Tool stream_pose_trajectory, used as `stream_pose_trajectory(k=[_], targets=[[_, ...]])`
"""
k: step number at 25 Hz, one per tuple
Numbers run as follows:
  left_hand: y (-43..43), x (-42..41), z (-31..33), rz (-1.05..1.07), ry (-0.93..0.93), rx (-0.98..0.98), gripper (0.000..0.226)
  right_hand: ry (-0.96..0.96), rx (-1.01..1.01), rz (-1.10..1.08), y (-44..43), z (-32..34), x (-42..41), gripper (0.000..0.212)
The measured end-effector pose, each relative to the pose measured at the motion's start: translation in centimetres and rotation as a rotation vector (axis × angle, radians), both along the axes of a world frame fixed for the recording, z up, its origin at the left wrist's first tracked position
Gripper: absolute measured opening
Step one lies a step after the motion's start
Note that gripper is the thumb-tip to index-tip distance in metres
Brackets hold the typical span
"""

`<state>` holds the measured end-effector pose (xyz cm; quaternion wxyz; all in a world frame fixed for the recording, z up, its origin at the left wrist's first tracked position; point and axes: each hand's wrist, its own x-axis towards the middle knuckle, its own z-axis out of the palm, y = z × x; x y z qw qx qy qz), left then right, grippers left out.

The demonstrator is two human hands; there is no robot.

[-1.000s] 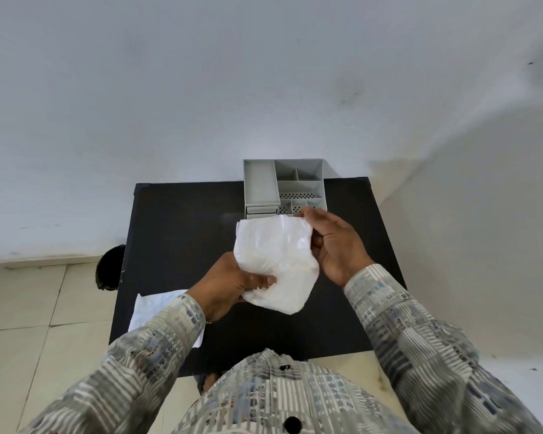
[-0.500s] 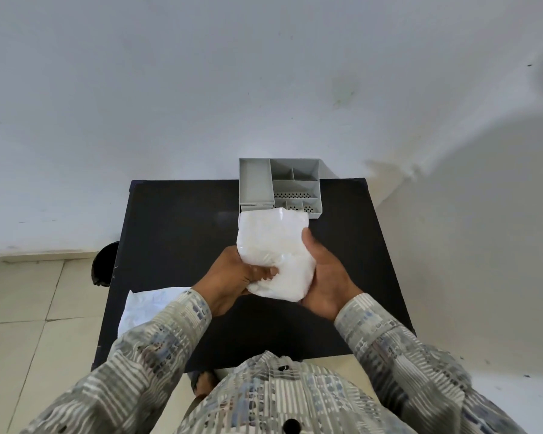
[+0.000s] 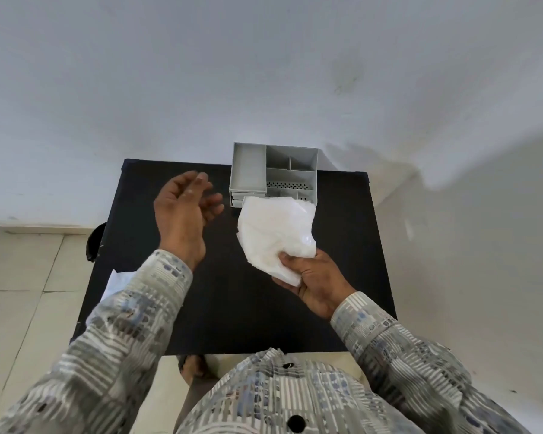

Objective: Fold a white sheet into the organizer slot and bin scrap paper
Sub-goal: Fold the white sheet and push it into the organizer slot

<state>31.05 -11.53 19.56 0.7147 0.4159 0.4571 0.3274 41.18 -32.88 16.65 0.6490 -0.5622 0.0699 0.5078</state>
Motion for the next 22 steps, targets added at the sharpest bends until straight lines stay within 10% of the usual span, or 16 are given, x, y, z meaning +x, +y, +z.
stream_pose_trajectory(k=[5, 13, 18, 22], targets=[[-6.5, -0.5, -2.1, -0.661, 0.19, -0.306, 0.045, -0.096, -0.06, 0.125, -0.3, -0.8, 1.4, 0.031], [-12.2, 1.1, -4.3, -0.427, 0.12, -0.329, 0.045, -0.537, -0.281, 0.205, 0.1, 0.1, 5.7, 0.035], [-11.0, -0.2, -4.3, -0.415, 0.07, -0.359, 0.05, -0.148, 0.027, 0.537, -1.8, 1.1, 8.9, 0.05], [-11.2, -0.5, -4.1, -0.578, 0.147, -0.183, 0.049, -0.301, 0.008, 0.637, -1.3, -0.2, 6.2, 0.072]])
